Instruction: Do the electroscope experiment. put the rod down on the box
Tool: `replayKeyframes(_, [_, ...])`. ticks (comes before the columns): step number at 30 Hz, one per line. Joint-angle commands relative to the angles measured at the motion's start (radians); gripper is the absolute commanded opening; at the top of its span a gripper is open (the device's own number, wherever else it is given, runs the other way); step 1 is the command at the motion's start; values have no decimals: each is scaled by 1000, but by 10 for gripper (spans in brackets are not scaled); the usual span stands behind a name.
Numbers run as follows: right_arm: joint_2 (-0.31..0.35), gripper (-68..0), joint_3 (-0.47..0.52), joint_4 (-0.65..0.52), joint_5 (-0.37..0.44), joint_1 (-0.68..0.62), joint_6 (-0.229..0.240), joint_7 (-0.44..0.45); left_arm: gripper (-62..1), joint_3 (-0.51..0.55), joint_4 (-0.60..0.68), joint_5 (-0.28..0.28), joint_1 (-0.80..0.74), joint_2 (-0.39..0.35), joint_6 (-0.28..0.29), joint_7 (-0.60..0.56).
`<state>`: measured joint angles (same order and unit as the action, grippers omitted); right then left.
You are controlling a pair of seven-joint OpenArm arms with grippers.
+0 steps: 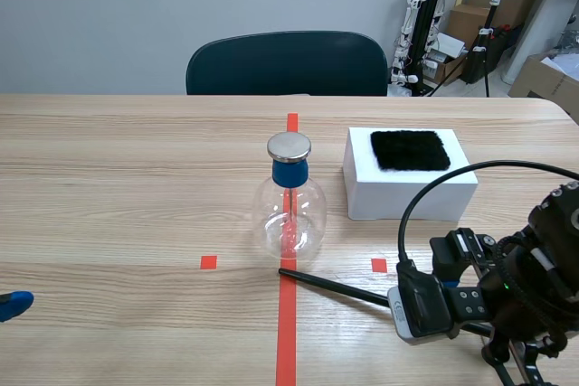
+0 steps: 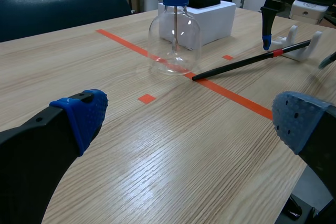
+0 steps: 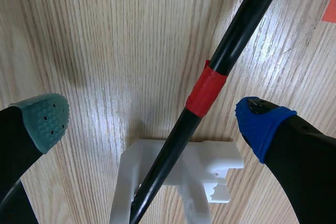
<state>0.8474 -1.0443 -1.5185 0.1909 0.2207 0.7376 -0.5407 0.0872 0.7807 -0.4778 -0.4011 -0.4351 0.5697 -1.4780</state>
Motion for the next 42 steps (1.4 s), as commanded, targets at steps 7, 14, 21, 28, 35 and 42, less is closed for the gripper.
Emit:
replayKeyframes(7, [9, 4, 0, -5, 0, 14, 8, -1, 14, 4, 15, 13, 2, -6, 1, -18])
replayKeyframes(14, [9, 4, 0, -5, 0, 14, 8, 0, 14, 4, 15, 13, 2, -6, 1, -18])
replayKeyframes(21, [14, 4, 0, -5, 0, 14, 8, 1, 14, 4, 15, 13, 2, -6, 1, -18])
replayKeyframes(28, [31, 4, 0, -5, 0, 14, 8, 0, 14, 4, 15, 13, 2, -6, 1, -17])
replayKeyframes(35, [31, 4, 0, -5, 0, 14, 8, 1, 14, 4, 15, 13, 2, -6, 1, -17])
replayKeyframes(42, [31, 4, 0, -5, 0, 14, 8, 1, 14, 4, 15, 13, 2, -6, 1, -17])
